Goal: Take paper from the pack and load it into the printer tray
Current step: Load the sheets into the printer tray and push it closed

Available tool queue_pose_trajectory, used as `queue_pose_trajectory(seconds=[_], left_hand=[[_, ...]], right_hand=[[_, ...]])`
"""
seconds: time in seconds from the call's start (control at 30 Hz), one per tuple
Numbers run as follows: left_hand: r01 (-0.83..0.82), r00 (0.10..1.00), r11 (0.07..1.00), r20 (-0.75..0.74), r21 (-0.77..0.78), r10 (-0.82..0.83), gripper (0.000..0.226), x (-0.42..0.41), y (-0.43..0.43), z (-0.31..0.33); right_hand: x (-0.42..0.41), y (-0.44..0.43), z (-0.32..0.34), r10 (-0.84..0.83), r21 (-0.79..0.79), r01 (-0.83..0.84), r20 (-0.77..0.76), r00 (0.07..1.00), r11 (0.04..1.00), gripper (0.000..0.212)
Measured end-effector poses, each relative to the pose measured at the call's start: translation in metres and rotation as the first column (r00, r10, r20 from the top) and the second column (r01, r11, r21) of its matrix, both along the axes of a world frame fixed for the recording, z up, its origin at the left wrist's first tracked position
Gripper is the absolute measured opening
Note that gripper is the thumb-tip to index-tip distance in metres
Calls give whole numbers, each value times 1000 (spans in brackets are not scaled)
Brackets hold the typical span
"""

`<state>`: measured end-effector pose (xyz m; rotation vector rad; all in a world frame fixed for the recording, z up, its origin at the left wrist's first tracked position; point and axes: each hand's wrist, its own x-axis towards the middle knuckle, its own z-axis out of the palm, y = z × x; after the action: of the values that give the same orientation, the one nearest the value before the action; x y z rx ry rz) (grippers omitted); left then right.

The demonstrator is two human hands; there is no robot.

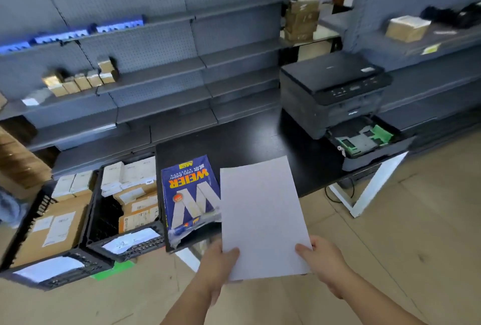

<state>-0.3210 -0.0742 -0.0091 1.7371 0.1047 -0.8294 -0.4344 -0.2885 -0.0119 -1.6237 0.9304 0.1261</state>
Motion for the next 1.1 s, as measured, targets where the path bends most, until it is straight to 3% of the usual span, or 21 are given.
queue_pose_trajectory(seconds=[0.13,0.27,0.4,0.53,0.63,0.8,1.1], left_hand=[[194,976,981,103,-6,-193,24,17,-63,26],[446,884,895,154,8,-442,17,20,-131,47],[648,751,761,176,-10,-637,19,-6,-202,49],[802,585,598,213,-9,-782,20,-58,-258,45],[864,501,498,186,-69,-845,25,-101,-288,42],[903,416,430,253,-2,-873,26,-167,-337,47],[913,375,406,335,26,-865,19,-254,-467,82]], right_hand=[[-22,-40,20,-176,-17,177,63,982,984,14],[-61,-66,34,-409,-42,415,103,907,909,12],[-117,-82,41,-597,-64,604,103,796,794,10],[-183,-83,48,-777,-185,774,71,625,606,12],[-227,-84,48,-848,-191,841,71,526,506,12],[-283,-107,45,-908,-175,907,108,405,384,13],[-365,-237,48,-946,-53,967,197,256,250,28]])
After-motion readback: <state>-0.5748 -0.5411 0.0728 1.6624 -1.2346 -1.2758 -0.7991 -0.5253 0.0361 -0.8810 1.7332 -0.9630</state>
